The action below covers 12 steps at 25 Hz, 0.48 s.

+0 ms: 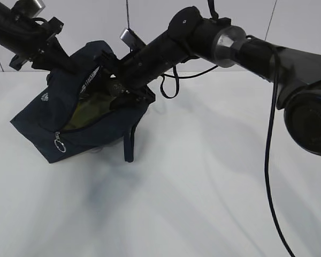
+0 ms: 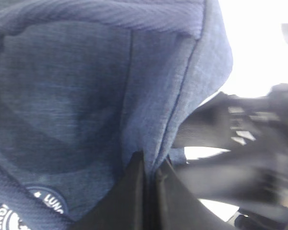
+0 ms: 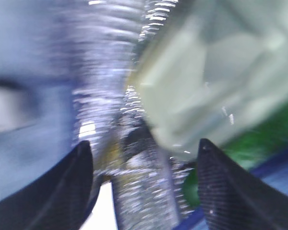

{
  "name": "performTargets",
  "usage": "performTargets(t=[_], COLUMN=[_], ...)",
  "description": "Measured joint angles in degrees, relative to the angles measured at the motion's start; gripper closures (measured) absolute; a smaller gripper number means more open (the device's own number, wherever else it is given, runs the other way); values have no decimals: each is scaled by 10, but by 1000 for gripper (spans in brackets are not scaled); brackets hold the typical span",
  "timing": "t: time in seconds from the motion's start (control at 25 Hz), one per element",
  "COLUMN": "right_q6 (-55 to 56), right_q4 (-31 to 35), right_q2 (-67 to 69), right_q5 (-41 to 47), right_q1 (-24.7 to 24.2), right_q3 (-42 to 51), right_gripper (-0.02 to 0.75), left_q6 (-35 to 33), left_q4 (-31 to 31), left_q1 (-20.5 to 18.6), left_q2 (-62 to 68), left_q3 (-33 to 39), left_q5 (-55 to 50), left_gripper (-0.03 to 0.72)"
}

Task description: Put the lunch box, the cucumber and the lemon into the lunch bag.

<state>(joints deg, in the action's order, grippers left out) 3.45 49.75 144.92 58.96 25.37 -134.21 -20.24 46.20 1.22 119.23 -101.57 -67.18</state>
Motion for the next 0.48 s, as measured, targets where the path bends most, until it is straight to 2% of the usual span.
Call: performTargets(t=[0.32,0.4,0.48], right_q6=[-61,-60,-29], right_q4=[2,-20,-71], right_q2=[1,1,1], right_q5=[58,79,105], right_q1=[-2,-2,-2], right_q3=[-46,-71,-96], right_gripper=[245,252,253], left_q6=[0,0,0], left_q4=[-10,-11,-12], left_q1=[0,0,0], left_q2=[0,0,0], left_q3=[0,0,0], left_q5=[-1,-1,-1], left_gripper=[698,698,698])
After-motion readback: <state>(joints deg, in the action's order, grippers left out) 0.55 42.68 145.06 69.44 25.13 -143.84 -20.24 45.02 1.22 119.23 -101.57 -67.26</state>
